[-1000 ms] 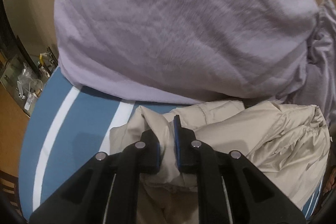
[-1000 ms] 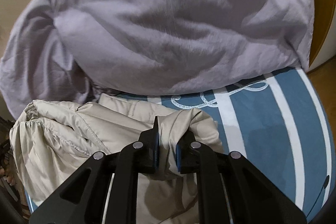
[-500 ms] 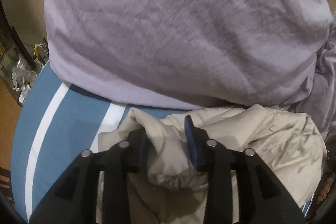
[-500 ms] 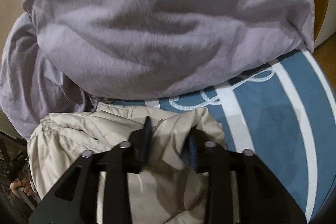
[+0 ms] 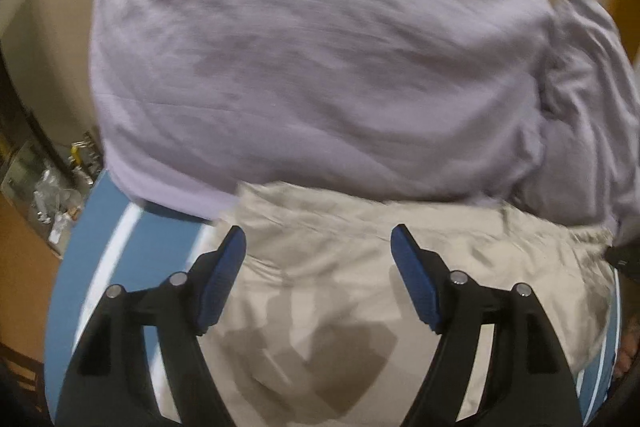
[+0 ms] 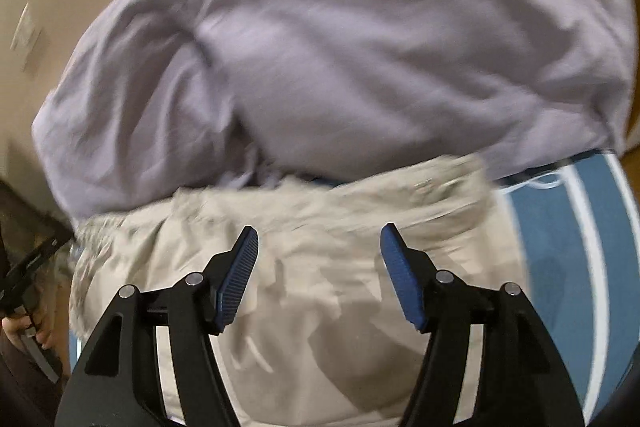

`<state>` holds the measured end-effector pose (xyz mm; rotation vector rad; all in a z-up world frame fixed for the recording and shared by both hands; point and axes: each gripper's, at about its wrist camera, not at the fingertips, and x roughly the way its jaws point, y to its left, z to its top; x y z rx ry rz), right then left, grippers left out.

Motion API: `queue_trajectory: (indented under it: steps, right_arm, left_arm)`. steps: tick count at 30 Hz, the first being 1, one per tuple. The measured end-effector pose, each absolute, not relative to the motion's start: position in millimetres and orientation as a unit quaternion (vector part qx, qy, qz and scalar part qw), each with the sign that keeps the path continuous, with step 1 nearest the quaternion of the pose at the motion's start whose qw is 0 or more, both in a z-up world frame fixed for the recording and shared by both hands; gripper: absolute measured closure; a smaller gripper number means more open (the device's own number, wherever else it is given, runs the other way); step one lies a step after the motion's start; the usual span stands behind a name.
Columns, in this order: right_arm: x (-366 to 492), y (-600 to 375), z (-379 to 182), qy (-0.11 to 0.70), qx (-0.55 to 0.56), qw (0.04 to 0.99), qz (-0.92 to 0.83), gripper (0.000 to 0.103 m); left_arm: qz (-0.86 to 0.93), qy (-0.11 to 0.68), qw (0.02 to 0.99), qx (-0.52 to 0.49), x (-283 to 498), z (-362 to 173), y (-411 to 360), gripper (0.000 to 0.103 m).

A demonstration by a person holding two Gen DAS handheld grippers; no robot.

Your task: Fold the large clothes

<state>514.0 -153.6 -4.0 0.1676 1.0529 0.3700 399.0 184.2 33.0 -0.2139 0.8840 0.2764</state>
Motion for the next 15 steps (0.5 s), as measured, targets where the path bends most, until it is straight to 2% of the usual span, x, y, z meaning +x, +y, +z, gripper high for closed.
queue_trajectory:
  steps: [7, 8, 9, 10, 12, 15]
  right_arm:
    - [506.2, -96.9, -33.7, 0.527, 0.024, 0.827, 0.194, 0.038]
    - [507.5, -94.4, -39.3, 0.529, 0.016, 0.826, 0.192, 0.041]
    - [508.2, -91.5, -45.1, 0.532, 0.008, 0.825, 0.191, 0.055]
    - [508.8, -87.3, -49.8, 0.536, 0.005, 0.822, 0.194, 0.063]
    - [509.4, -83.7, -57.0, 0.542, 0.004, 0.816, 0.201, 0.086]
    - [510.9, -79.3, -55.9, 0.532, -0.006, 0.823, 0.201, 0.097]
  left_arm:
    - [0.087, 0.436, 0.892, -0.081, 400.4, 16.2, 124.4, 0.028]
    - [0.082, 0.437, 0.892, -0.080, 401.3, 14.6, 119.6, 0.028]
    - [0.079, 0.438, 0.892, -0.080, 402.0, 13.0, 115.6, 0.028]
    - [0.076, 0.438, 0.892, -0.079, 402.8, 11.7, 112.1, 0.028]
    - [0.071, 0.439, 0.892, -0.079, 404.2, 9.6, 107.0, 0.028]
    - [0.067, 0.438, 0.893, -0.079, 406.5, 6.5, 103.6, 0.028]
